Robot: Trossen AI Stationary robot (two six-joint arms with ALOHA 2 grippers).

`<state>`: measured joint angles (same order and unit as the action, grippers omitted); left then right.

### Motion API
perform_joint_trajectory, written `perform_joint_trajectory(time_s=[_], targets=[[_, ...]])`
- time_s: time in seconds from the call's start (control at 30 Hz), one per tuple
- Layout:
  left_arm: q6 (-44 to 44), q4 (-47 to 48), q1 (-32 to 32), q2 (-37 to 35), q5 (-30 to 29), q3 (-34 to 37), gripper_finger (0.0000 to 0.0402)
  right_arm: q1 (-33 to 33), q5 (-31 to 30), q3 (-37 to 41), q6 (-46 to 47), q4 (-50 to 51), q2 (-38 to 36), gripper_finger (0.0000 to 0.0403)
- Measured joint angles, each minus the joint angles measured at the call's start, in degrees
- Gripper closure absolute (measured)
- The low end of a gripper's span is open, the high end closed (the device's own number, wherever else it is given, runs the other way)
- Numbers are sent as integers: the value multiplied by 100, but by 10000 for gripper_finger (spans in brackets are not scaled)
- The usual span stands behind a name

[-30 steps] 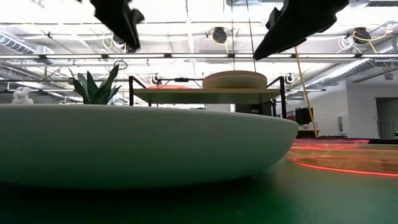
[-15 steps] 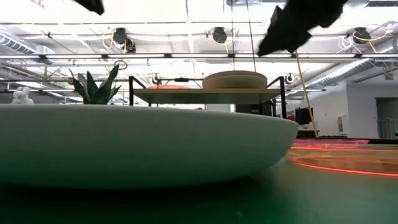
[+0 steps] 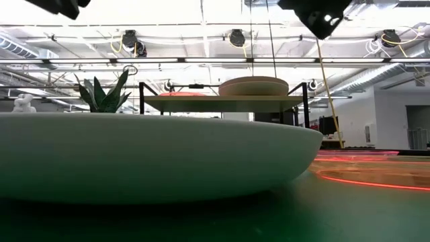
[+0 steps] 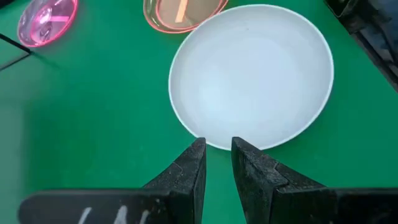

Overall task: Place and stack plates onto a shelf
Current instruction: Stack the right gray plate on top of the pink plate on the shelf

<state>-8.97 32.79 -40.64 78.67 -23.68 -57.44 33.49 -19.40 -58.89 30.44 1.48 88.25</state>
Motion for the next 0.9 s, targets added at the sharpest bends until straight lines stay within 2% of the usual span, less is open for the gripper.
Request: perform_joint_trajectory(time_s=[0.27, 0.5, 0.67, 0.9], targets=[[-39, -1677, -116, 7, 154, 825, 319, 187, -4, 0, 533, 2, 353, 314], [237, -2067, -407, 161, 284, 913, 319, 195, 461, 0, 828, 3, 665, 314], [839, -2618, -498, 701, 483, 913, 319, 193, 463, 0, 830, 1, 721, 314], [1153, -2984, -516, 1240, 591, 911, 318, 193, 448, 0, 774, -2, 719, 314]])
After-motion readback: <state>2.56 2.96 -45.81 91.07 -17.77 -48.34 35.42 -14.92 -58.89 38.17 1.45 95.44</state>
